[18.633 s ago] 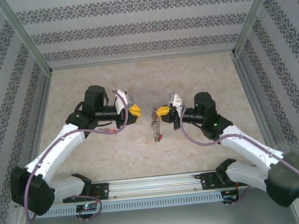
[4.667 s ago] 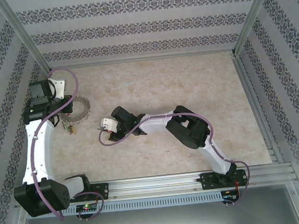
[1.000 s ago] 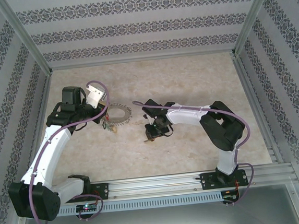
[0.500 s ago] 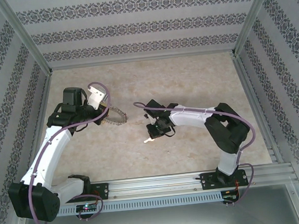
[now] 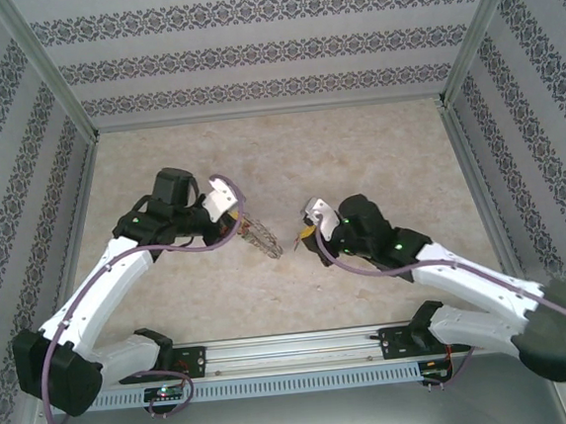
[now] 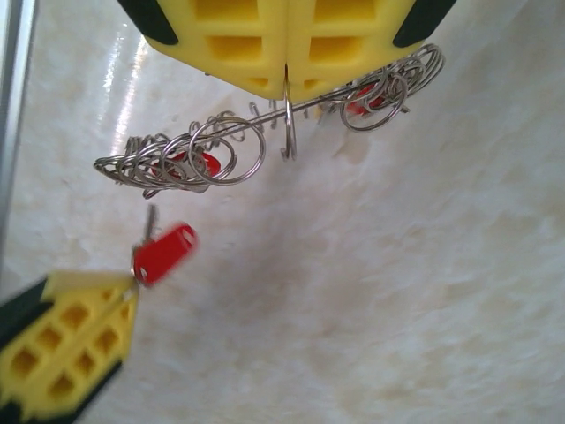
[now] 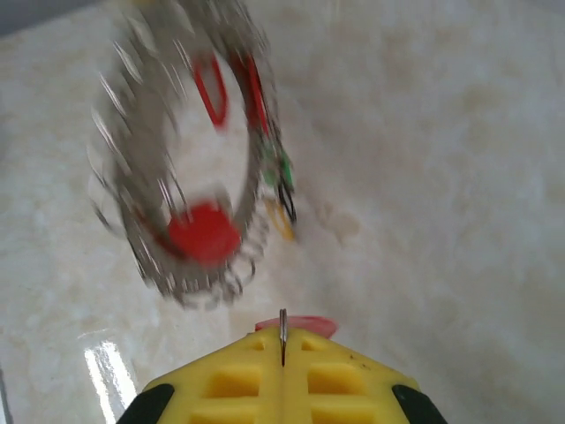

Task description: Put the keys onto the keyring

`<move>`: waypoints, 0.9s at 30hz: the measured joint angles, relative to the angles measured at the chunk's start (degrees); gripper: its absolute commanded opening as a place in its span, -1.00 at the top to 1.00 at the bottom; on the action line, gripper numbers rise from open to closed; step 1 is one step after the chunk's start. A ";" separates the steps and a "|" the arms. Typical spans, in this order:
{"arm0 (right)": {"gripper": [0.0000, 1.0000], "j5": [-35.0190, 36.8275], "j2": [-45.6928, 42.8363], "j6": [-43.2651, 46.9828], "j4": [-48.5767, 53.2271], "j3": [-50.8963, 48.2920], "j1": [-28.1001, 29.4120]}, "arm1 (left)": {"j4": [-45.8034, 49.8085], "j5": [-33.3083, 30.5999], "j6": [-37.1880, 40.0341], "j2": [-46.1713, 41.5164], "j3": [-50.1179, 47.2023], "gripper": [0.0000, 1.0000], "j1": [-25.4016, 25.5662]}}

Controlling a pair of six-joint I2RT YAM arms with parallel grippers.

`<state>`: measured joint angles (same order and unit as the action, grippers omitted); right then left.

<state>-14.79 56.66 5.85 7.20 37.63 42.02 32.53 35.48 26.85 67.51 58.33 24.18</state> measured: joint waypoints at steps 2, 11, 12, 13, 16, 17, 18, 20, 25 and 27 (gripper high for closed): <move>1.00 -2.34 -3.28 4.61 1.49 0.13 -1.49 | -0.04 0.15 1.44 1.99 0.61 1.00 2.91; 1.00 -13.14 -2.54 14.97 10.38 4.70 -7.04 | -3.15 -0.70 4.44 7.78 3.10 1.00 12.17; 1.00 -14.10 -1.90 15.15 10.38 5.25 -7.02 | -3.82 -0.92 4.42 8.13 3.15 1.00 12.83; 1.00 -14.99 -1.01 15.21 10.34 5.84 -7.02 | -4.52 -1.25 4.42 8.68 3.21 1.00 13.60; 1.00 -16.61 1.49 15.13 9.97 6.75 -7.04 | -6.29 -2.45 4.33 10.40 3.61 1.00 15.82; 1.00 -16.98 2.34 15.13 9.92 6.91 -7.04 | -6.88 -2.97 4.20 10.99 3.80 1.00 16.55; 1.00 -17.29 2.93 15.13 9.92 7.02 -7.04 | -7.63 -3.48 3.98 11.56 3.89 1.00 17.20; 1.00 -17.44 3.82 15.10 9.97 7.08 -7.02 | -8.70 -5.16 2.97 12.50 3.96 1.00 18.25; 1.00 -16.44 3.34 14.36 9.44 6.97 -7.34 | -11.45 -7.67 0.15 13.03 3.93 1.00 18.82; 1.00 -16.00 2.69 13.86 9.14 6.84 -7.43 | -13.60 -8.52 -0.42 13.00 3.43 1.00 19.28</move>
<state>-30.79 59.35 19.70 16.34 44.47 34.59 18.94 26.96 26.44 80.51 61.76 43.46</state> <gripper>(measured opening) 0.049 0.058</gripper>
